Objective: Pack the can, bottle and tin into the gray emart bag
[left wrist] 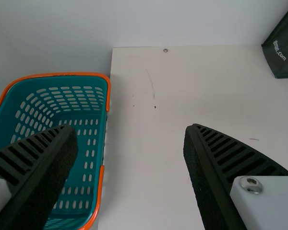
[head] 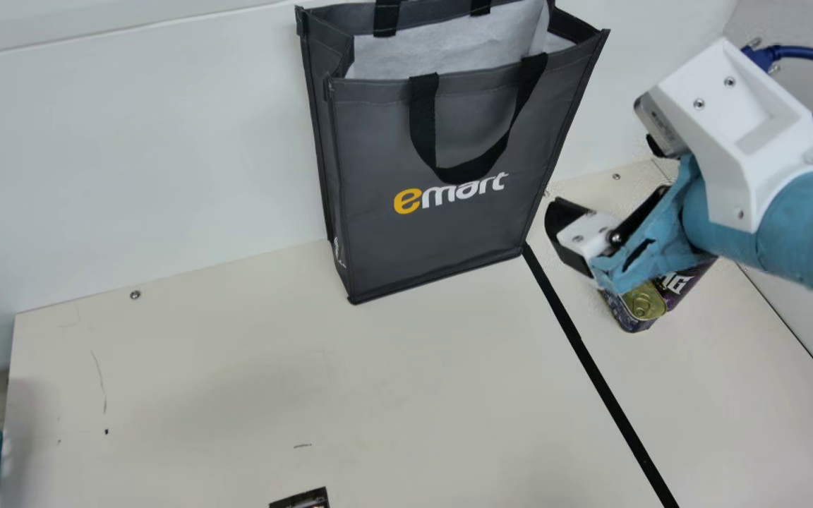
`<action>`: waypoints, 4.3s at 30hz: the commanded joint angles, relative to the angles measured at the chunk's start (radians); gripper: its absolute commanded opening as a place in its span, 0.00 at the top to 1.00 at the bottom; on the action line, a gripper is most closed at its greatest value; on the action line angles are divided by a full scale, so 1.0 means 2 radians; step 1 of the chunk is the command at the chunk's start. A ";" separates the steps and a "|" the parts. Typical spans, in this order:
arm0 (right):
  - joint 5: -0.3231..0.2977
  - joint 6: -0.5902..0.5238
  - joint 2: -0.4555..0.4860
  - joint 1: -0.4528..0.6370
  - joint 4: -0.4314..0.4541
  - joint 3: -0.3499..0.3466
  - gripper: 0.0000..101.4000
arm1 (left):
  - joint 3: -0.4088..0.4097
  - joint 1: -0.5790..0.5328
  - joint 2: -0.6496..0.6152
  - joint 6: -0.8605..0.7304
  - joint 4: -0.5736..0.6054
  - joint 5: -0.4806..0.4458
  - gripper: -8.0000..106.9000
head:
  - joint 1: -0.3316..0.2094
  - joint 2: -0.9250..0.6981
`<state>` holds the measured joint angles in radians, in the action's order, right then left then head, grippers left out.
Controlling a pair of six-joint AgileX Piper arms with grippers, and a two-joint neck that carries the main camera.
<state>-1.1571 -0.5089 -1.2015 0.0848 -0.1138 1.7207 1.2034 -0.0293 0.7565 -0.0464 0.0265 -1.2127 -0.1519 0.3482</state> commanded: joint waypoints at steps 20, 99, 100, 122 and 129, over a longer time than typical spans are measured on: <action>-0.005 -0.094 -0.076 -0.022 -0.004 0.109 0.10 | 0.000 0.000 0.000 0.000 0.000 0.000 0.15 | -0.011 0.000; -0.031 -0.402 -0.333 -0.020 -0.137 0.272 0.83 | 0.000 0.000 0.000 0.000 0.000 0.000 0.15 | -0.011 0.000; -0.031 -0.403 -0.334 -0.019 -0.137 0.273 0.89 | 0.000 0.000 0.000 0.000 0.000 0.000 0.15 | -0.011 0.000; -0.031 -0.378 -0.309 -0.036 -0.121 0.290 1.00 | 0.000 0.000 0.000 0.000 0.000 0.000 0.15 | -0.011 0.000; -0.031 -0.363 -0.282 -0.051 -0.106 0.277 1.00 | 0.000 0.000 0.000 0.000 0.000 0.000 0.15 | -0.011 0.000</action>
<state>-1.2215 -1.2385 -1.7729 -0.0144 -0.3297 2.2777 1.2034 -0.0293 0.7565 -0.0464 0.0265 -1.2127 -0.1519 0.3482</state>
